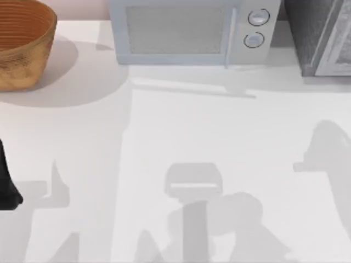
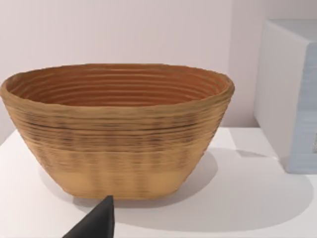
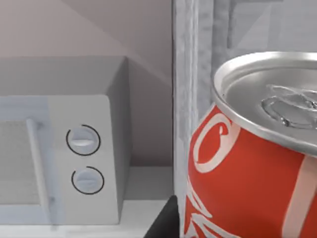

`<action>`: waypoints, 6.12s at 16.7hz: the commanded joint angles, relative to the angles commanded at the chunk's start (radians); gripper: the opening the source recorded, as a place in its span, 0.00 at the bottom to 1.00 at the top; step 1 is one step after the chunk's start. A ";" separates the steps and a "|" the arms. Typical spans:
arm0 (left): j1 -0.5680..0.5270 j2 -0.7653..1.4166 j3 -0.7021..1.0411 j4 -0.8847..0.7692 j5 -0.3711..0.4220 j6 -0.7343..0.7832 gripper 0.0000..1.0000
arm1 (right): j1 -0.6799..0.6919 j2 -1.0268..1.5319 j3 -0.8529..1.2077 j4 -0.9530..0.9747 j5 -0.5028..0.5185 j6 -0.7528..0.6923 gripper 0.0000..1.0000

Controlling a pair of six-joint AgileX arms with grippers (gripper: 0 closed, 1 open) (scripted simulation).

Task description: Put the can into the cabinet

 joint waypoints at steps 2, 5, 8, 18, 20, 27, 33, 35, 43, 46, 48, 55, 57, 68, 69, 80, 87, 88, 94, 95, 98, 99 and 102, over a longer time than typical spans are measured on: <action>0.000 0.000 0.000 0.000 0.000 0.000 1.00 | -0.045 -0.082 -0.037 -0.061 -0.031 -0.005 0.00; 0.000 0.000 0.000 0.000 0.000 0.000 1.00 | -0.104 -0.232 -0.081 -0.153 -0.071 -0.006 0.00; 0.000 0.000 0.000 0.000 0.000 0.000 1.00 | -0.176 -0.439 -0.124 -0.288 -0.133 -0.009 0.00; 0.000 0.000 0.000 0.000 0.000 0.000 1.00 | -0.270 -0.632 -0.191 -0.444 -0.258 -0.023 0.00; 0.000 0.000 0.000 0.000 0.000 0.000 1.00 | -0.269 -0.625 -0.183 -0.445 -0.257 -0.023 0.00; 0.000 0.000 0.000 0.000 0.000 0.000 1.00 | -0.237 -0.420 0.082 -0.512 -0.231 -0.021 0.00; 0.000 0.000 0.000 0.000 0.000 0.000 1.00 | -0.207 -0.205 0.357 -0.583 -0.201 -0.015 0.00; 0.000 0.000 0.000 0.000 0.000 0.000 1.00 | -0.196 -0.134 0.448 -0.606 -0.192 -0.011 0.00; 0.000 0.000 0.000 0.000 0.000 0.000 1.00 | -0.167 0.138 0.823 -0.688 -0.142 -0.018 0.00; 0.000 0.000 0.000 0.000 0.000 0.000 1.00 | -0.155 0.241 0.962 -0.719 -0.124 -0.021 0.00; 0.000 0.000 0.000 0.000 0.000 0.000 1.00 | -0.143 0.311 1.054 -0.742 -0.115 -0.019 0.00; 0.000 0.000 0.000 0.000 0.000 0.000 1.00 | -0.107 0.567 1.388 -0.826 -0.080 -0.012 0.00; 0.000 0.000 0.000 0.000 0.000 0.000 1.00 | -0.098 0.634 1.476 -0.848 -0.070 -0.011 0.00; 0.000 0.000 0.000 0.000 0.000 0.000 1.00 | -0.092 0.699 1.558 -0.866 -0.065 -0.005 0.00; 0.000 0.000 0.000 0.000 0.000 0.000 1.00 | -0.092 0.712 1.577 -0.870 -0.065 -0.005 0.00; 0.000 0.000 0.000 0.000 0.000 0.000 1.00 | -0.119 0.961 1.910 -0.957 -0.085 -0.005 0.00; 0.000 0.000 0.000 0.000 0.000 0.000 1.00 | -0.133 1.116 2.123 -1.009 -0.103 -0.005 0.00; 0.000 0.000 0.000 0.000 0.000 0.000 1.00 | -0.136 1.138 2.154 -1.016 -0.105 -0.006 0.00; 0.000 0.000 0.000 0.000 0.000 0.000 1.00 | -0.153 1.273 2.335 -1.063 -0.116 -0.006 0.00; 0.000 0.000 0.000 0.000 0.000 0.000 1.00 | -0.156 1.295 2.365 -1.070 -0.117 -0.006 0.00; 0.000 0.000 0.000 0.000 0.000 0.000 1.00 | -0.163 1.364 2.457 -1.094 -0.124 -0.006 0.00; 0.000 0.000 0.000 0.000 0.000 0.000 1.00 | -0.165 1.388 2.490 -1.102 -0.126 -0.006 0.00; 0.000 0.000 0.000 0.000 0.000 0.000 1.00 | -0.174 1.446 2.567 -1.123 -0.135 -0.007 0.00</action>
